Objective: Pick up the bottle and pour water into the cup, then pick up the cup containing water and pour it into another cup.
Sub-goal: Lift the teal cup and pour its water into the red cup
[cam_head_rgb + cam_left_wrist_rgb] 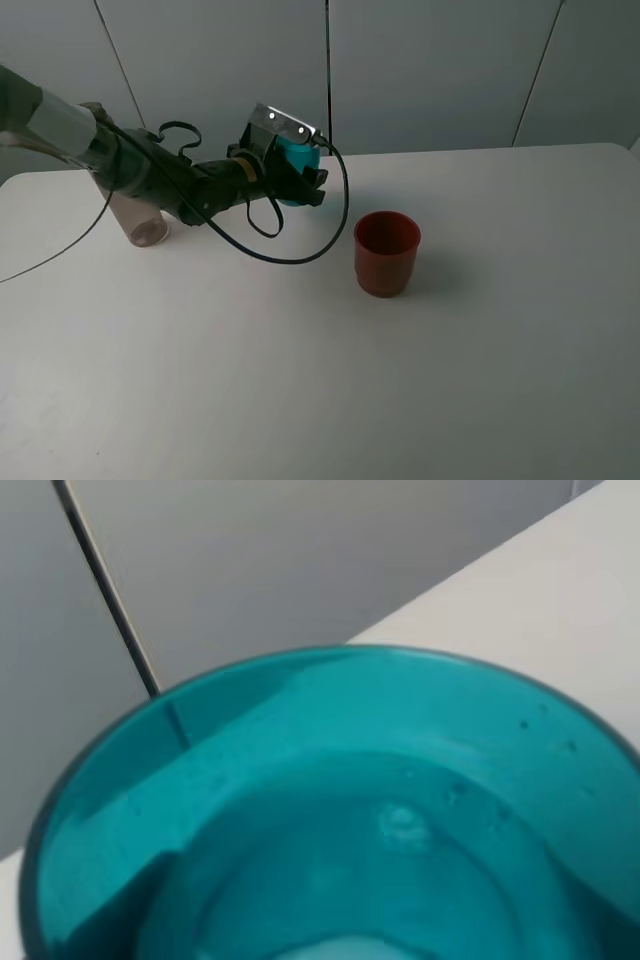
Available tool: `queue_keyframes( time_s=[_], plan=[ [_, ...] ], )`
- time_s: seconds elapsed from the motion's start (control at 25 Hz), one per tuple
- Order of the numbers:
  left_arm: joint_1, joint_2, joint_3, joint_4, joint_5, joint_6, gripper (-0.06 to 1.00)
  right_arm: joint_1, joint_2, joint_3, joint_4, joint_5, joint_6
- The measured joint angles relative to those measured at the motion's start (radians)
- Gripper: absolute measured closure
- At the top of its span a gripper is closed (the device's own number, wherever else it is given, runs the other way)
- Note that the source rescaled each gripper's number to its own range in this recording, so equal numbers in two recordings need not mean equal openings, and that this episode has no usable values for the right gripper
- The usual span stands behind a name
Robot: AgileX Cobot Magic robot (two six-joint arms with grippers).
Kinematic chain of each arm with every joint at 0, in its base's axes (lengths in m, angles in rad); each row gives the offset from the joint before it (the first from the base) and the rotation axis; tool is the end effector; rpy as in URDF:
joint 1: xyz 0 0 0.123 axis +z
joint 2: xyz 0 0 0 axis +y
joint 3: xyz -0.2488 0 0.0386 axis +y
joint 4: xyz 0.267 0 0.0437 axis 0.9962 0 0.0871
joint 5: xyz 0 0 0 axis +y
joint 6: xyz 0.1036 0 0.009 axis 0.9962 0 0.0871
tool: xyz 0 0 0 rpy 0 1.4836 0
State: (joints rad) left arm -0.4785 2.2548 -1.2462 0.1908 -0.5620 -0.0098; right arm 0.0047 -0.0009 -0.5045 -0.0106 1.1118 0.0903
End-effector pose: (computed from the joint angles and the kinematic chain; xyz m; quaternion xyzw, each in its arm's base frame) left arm 0.4061 -0.2225 0.0516 0.2826 0.7739 -0.1330 0.5509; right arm 0.0539 -0.0007 0.2772 0.0374 0.8641 0.0185 0.5016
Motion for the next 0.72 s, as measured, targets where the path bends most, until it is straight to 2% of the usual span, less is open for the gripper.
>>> queue_keyframes(
  time_s=[0.16, 0.28, 0.36, 0.44, 0.72],
  plan=[
    [0.000, -0.101, 0.060, 0.045, 0.007, -0.017, 0.78, 0.000, 0.000, 0.000, 0.000, 0.000, 0.000],
    [0.000, -0.172, 0.085, 0.156, 0.055, -0.071, 0.78, 0.000, 0.000, 0.000, 0.000, 0.000, 0.000],
    [0.000, -0.212, 0.087, 0.291, 0.107, -0.149, 0.78, 0.000, 0.000, 0.000, 0.000, 0.000, 0.000],
    [0.000, -0.239, 0.088, 0.434, 0.147, -0.270, 0.78, 0.000, 0.000, 0.000, 0.000, 0.000, 0.000],
    [0.002, -0.309, 0.089, 0.986, 0.133, -0.676, 0.78, 0.000, 0.000, 0.000, 0.000, 0.000, 0.000]
  ],
)
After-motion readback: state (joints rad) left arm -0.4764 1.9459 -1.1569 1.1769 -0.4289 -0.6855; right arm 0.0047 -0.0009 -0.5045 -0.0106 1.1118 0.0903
